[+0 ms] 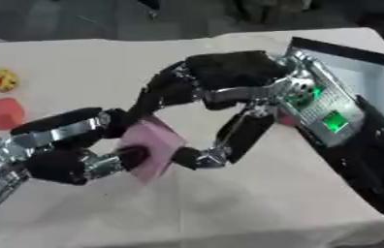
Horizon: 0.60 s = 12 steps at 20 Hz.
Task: Pick up the objects with one hand, pass them to the other hand, and then place them into the box on the other side of the table.
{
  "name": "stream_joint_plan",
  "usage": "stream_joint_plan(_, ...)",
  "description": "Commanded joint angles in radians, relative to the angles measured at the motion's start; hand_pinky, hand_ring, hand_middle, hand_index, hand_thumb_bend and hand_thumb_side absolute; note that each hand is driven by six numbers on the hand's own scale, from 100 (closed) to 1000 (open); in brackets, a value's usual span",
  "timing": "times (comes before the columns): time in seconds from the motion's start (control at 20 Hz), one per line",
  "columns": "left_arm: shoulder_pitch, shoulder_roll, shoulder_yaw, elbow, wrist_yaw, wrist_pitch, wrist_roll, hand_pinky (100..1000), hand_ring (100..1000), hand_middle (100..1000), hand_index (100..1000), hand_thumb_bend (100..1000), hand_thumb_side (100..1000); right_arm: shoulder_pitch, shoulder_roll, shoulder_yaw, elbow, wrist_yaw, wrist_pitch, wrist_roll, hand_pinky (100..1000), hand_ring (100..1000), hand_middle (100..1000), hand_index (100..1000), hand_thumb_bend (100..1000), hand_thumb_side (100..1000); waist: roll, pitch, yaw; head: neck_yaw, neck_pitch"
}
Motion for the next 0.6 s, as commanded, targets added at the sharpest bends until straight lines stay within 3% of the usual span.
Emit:
stream_joint_plan(0.05, -0.012, 0.008, 0.020, -0.005, 0.023, -0.004, -0.001, 815, 618, 604, 795, 227, 1000, -0.012, 0.002, 0.004, -0.010, -0.010, -0.116, 0.101, 779, 682, 359, 902, 100, 203, 0.001, -0.010, -0.001, -0.003, -0.002)
stream_joint_plan(0.35, -0.011, 0.005, 0.023, -0.005, 0.062, 0.005, 0.006, 808, 629, 626, 806, 337, 1000, -0.009, 0.003, 0.006, -0.002, -0.005, -0.119, 0.096, 776, 680, 356, 900, 100, 202, 0.000, -0.009, -0.002, -0.008, -0.002)
stream_joint_plan(0.6, -0.007, 0.000, 0.036, -0.005, 0.093, 0.011, 0.023, 803, 639, 643, 811, 373, 1000, -0.004, 0.005, 0.010, 0.014, 0.004, -0.123, 0.099, 775, 679, 355, 898, 100, 203, 0.000, -0.009, -0.002, -0.012, -0.002)
